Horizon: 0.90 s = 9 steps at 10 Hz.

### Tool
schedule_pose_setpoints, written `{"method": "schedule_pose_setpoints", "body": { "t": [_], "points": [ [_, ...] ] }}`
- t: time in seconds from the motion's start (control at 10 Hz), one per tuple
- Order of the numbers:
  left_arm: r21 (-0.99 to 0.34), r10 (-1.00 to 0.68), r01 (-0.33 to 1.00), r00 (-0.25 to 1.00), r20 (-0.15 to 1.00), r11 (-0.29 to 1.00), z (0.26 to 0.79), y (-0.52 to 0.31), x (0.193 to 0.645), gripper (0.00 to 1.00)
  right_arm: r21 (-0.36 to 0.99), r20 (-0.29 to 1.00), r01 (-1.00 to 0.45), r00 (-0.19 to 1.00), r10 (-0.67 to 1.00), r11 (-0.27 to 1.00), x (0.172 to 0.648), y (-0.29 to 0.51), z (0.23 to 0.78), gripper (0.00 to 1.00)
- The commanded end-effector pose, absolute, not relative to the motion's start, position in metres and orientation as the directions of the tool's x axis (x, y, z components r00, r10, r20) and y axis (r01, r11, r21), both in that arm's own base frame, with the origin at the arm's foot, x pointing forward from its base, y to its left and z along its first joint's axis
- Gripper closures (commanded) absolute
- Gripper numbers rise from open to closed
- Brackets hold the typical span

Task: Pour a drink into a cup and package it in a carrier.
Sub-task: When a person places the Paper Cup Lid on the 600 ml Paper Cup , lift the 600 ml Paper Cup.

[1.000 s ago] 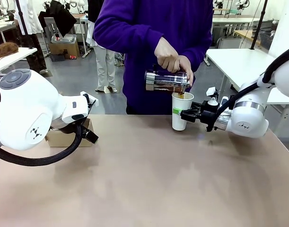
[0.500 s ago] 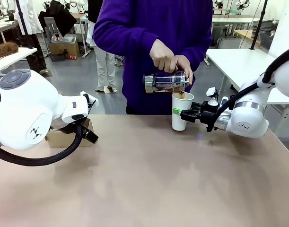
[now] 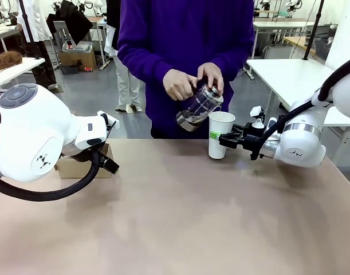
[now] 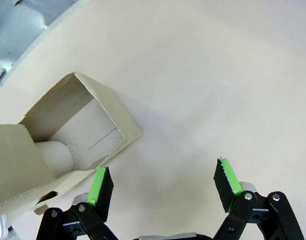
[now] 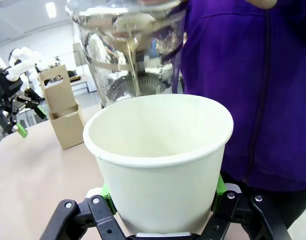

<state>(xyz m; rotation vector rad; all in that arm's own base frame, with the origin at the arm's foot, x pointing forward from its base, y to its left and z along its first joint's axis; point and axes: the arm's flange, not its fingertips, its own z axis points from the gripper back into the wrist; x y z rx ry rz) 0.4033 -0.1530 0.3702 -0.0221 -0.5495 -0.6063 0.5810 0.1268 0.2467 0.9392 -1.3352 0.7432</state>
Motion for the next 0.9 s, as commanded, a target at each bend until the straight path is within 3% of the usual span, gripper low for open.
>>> {"method": "schedule_pose_setpoints", "body": {
  "t": [0.0,0.8],
  "points": [
    [0.135,-0.533,0.546,0.684,0.498,0.827,0.3705,-0.1522,0.4033,0.0,0.127,0.992,-0.882,0.105,-0.073,0.454,0.5811,0.1286,0.2522,0.2],
    [0.135,-0.533,0.546,0.684,0.498,0.827,0.3705,-0.1522,0.4033,0.0,0.127,0.992,-0.882,0.105,-0.073,0.454,0.5811,0.1286,0.2522,0.2]
  ]
}}
